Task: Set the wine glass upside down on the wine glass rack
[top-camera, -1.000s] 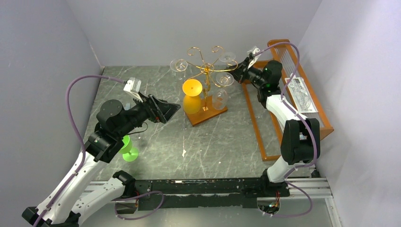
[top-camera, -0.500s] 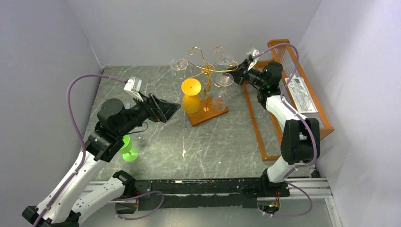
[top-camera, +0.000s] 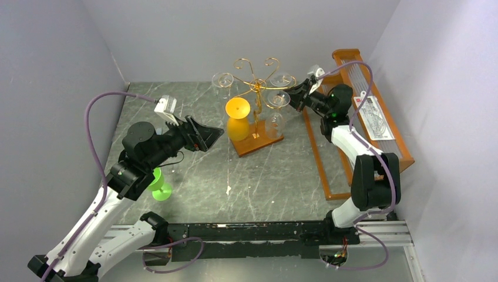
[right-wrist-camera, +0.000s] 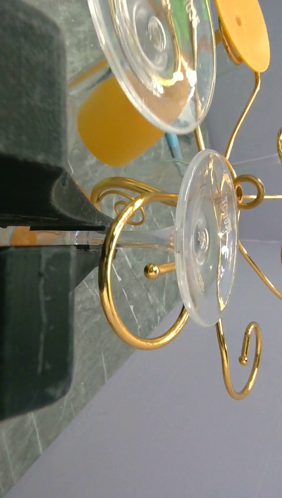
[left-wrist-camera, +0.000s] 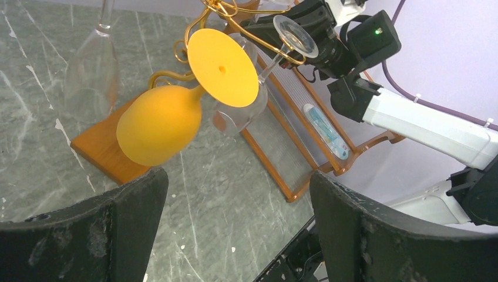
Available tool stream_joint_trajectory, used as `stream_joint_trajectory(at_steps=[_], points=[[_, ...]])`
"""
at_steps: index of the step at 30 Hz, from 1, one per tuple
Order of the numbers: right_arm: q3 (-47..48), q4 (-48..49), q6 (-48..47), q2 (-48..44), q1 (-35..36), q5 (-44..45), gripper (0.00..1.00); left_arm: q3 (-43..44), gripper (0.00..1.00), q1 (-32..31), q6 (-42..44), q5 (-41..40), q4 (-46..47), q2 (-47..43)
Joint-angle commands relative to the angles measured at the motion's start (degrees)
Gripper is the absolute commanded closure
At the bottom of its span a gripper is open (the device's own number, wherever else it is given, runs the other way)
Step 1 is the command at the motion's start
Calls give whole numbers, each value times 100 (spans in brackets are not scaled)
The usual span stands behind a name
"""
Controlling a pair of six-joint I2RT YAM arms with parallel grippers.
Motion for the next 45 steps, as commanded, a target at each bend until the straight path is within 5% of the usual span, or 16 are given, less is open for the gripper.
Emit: stream_joint_trajectory(at_steps=[1, 24, 45], points=[[-204, 576, 16, -359, -29, 313, 100, 181, 6, -22, 87, -119, -129, -22], [-1008, 1395, 485, -881, -27, 2119, 100, 192, 6, -23, 197, -254, -408, -229], [-379, 406, 280, -253, -14, 1433, 90, 184, 6, -20, 220, -386, -546, -311]])
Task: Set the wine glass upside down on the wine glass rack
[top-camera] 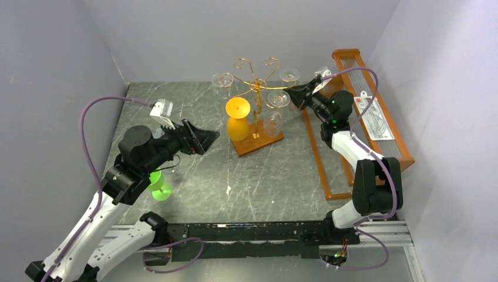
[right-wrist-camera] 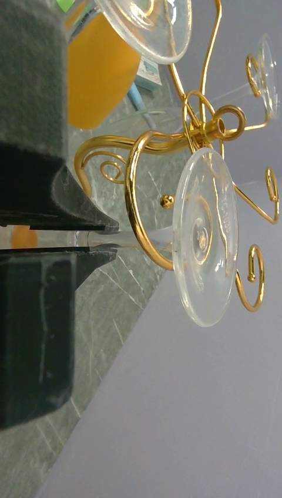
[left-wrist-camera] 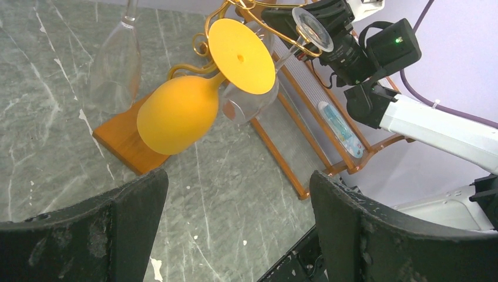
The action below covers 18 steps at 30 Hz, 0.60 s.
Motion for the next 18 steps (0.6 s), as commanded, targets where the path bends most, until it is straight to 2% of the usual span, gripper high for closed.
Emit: stream_joint_trajectory(at_steps=[1, 8, 13, 18], points=[[168, -12, -126, 91, -16, -122, 87, 190, 5, -17, 82, -124, -123, -53], [-60, -104, -148, -135, 5, 11, 56, 279, 5, -17, 183, -230, -269, -23], [-186, -546, -345, -484, 14, 267, 43, 362, 4, -23, 273, -332, -404, -49], [-421, -931, -442, -900, 14, 719, 36, 463, 4, -22, 380, -472, -621, -90]])
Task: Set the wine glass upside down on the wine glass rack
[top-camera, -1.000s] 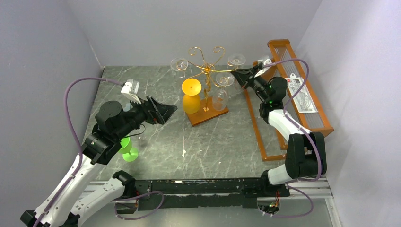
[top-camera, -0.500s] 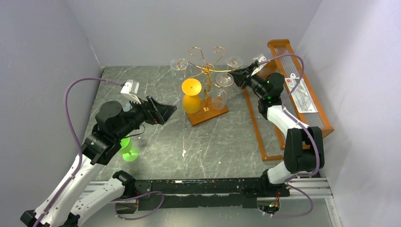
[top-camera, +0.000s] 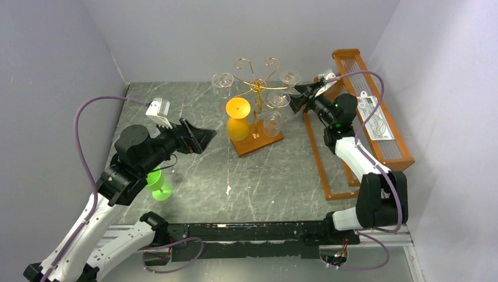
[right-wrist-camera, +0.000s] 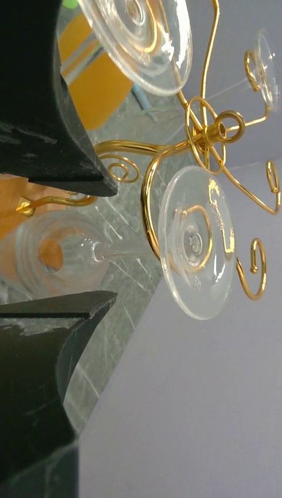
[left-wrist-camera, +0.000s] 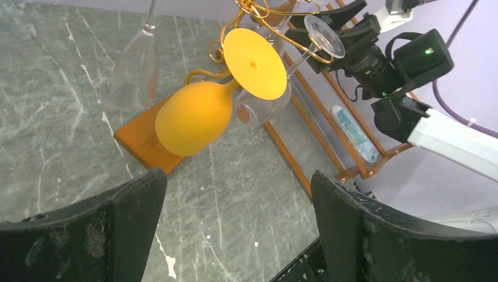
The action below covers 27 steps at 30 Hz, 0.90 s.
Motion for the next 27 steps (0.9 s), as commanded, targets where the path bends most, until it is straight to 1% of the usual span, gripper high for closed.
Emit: stream_joint_trajectory(at_steps=[1, 8, 12, 16, 19, 22, 24, 27], points=[[-217, -466, -238, -433, 4, 500, 35, 255, 4, -19, 215, -245, -376, -81], [-398, -1515, -552, -1032, 33, 1330, 30, 507, 4, -20, 393, -501, -1092, -117], [-489, -2059, -443, -1594, 39, 1835, 30, 715, 4, -20, 503, -990, -1677, -101], [-272, -2963, -248, -2230, 39, 2286, 30, 991, 4, -18, 540, -1635, -2483, 12], [44, -3758, 211, -2644, 38, 2601, 30, 1156, 8, -20, 493, -2246, -3187, 213], [531, -4845, 590, -2873, 39, 2757, 31, 1247, 13, -20, 439, -2791, -3728, 385], [758, -5353, 794, -3035, 39, 2689, 31, 1226, 17, -16, 477, -3158, -3858, 405], [862, -5878, 1036, -3413, 39, 2559, 32, 1150, 20, -19, 617, -3511, -3829, 523]])
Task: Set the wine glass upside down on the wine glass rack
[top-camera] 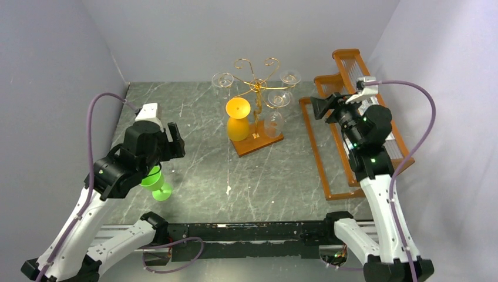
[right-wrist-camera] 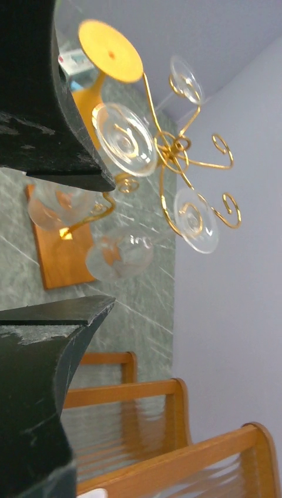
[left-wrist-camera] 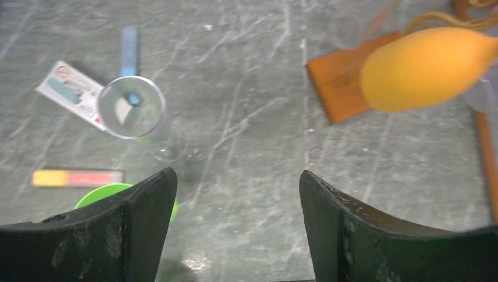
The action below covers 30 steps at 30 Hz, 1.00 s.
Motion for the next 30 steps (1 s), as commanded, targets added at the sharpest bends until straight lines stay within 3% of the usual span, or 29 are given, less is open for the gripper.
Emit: stream_joint_trajectory(at_steps=[1, 6, 14, 19, 23, 30], points=[[212, -1487, 598, -528, 13, -33, 34, 26, 20, -20, 280, -877, -453, 180], [457, -2336, 697, -978, 14, -292, 37, 223, 16, -20, 540, -782, -439, 825], [311, -3073, 851, -1354, 19, -678, 42, 238, 17, 160, 759, -1636, -259, 1502], [114, -3097, 798, -1411, 14, -792, 44, 60, 19, 953, 1079, -892, 269, 1704], [110, -3013, 681, -1395, 14, -723, 44, -164, 30, 1307, 1119, -263, 522, 1878], [29, -2772, 726, -1380, 15, -854, 48, -446, 56, 1377, 993, -48, 621, 1893]])
